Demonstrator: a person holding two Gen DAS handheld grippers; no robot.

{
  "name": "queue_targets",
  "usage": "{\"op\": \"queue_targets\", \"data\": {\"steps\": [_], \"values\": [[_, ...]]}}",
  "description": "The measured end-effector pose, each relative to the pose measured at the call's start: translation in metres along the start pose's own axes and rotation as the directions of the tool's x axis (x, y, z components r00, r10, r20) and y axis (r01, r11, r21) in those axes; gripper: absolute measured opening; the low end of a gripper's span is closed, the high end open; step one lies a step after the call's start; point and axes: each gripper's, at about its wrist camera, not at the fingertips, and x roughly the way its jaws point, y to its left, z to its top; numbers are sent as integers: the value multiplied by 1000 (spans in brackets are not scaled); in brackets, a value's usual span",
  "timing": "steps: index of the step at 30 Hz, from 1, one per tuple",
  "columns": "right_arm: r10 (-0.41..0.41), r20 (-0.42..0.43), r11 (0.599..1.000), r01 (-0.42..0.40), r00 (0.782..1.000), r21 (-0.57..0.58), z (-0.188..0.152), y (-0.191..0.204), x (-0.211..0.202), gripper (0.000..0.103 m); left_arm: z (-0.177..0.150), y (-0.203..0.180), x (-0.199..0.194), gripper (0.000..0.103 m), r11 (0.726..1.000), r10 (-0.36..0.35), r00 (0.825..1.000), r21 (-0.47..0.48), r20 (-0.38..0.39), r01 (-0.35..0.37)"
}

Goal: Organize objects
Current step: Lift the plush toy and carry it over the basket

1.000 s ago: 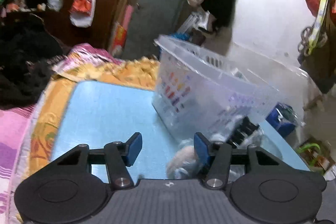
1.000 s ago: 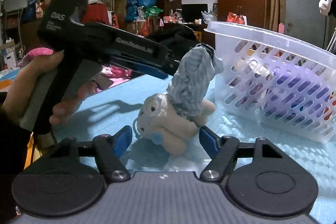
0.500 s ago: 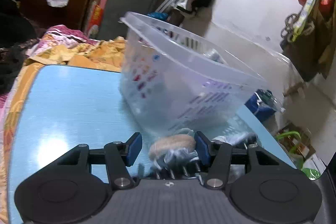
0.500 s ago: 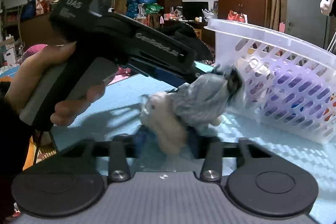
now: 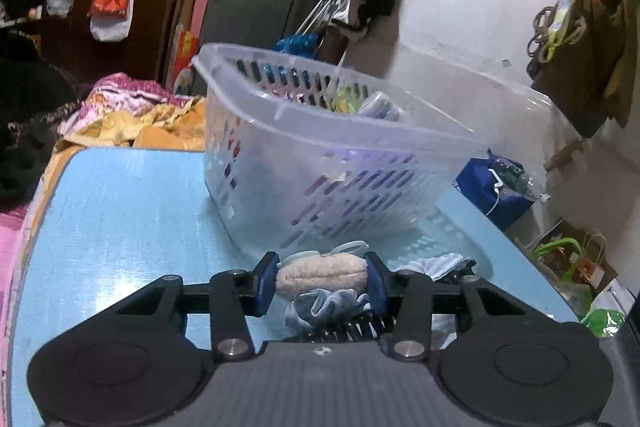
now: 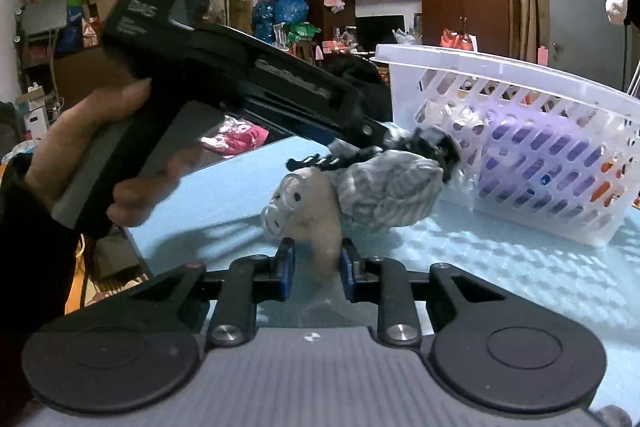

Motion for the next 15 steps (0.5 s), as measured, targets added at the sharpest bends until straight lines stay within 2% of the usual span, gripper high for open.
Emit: {"op": "queue_targets", "data": {"steps": [7,15], "values": [[4,54,1000,-3,999,-25,9,-3,-10,26,1,-21,-22,48,1000,0,997,9,74,-1],[-44,116,996,52,992,-67,25,-10,-25,25,22,-46,-34,48,999,-18,992,51,123,11]]}}
